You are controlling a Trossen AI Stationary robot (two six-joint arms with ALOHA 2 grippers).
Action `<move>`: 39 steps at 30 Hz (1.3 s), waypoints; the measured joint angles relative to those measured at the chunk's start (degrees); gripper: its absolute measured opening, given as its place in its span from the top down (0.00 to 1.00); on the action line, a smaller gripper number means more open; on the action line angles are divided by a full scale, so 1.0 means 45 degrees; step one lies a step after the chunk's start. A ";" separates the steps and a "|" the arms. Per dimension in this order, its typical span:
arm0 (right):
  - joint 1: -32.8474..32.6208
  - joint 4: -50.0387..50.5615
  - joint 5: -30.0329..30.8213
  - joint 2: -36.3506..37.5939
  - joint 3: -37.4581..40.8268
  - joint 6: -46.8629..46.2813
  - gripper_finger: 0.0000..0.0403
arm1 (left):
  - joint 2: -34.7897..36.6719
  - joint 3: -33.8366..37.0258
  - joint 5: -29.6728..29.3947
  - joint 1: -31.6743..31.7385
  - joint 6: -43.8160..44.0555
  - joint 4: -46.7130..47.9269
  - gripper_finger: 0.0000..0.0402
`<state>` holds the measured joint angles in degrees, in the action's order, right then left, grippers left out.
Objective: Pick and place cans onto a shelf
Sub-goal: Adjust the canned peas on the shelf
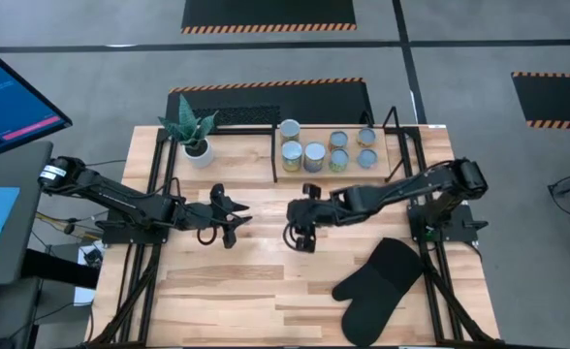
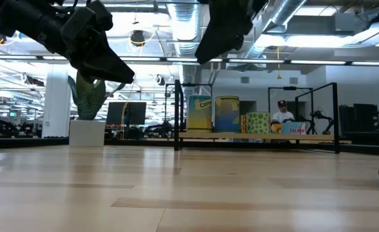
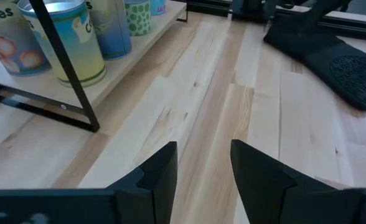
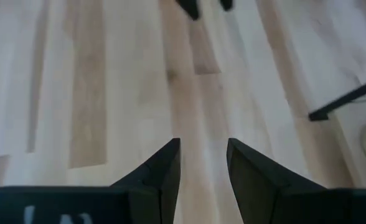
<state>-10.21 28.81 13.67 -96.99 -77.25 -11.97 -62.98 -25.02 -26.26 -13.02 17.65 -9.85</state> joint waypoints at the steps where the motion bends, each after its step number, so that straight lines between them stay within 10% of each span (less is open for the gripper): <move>1: 0.0132 0.0050 -0.0007 0.0006 -0.0010 0.0000 0.62 | 0.0000 0.0000 -0.0009 0.0000 0.0000 0.0000 0.65; 34: 0.1376 -0.0547 0.0001 0.0006 -0.0010 0.1162 0.62 | 0.0000 0.0000 -0.1137 0.0000 -0.0015 0.0029 0.65; 39: 0.2118 0.0258 0.2323 0.0205 -0.0021 0.3297 0.65 | 0.0000 0.0000 -0.1151 0.0000 -0.0015 0.0056 0.65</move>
<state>-0.68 29.97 24.13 -96.07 -77.35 2.87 -62.98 -25.02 -31.44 -13.02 17.58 -9.59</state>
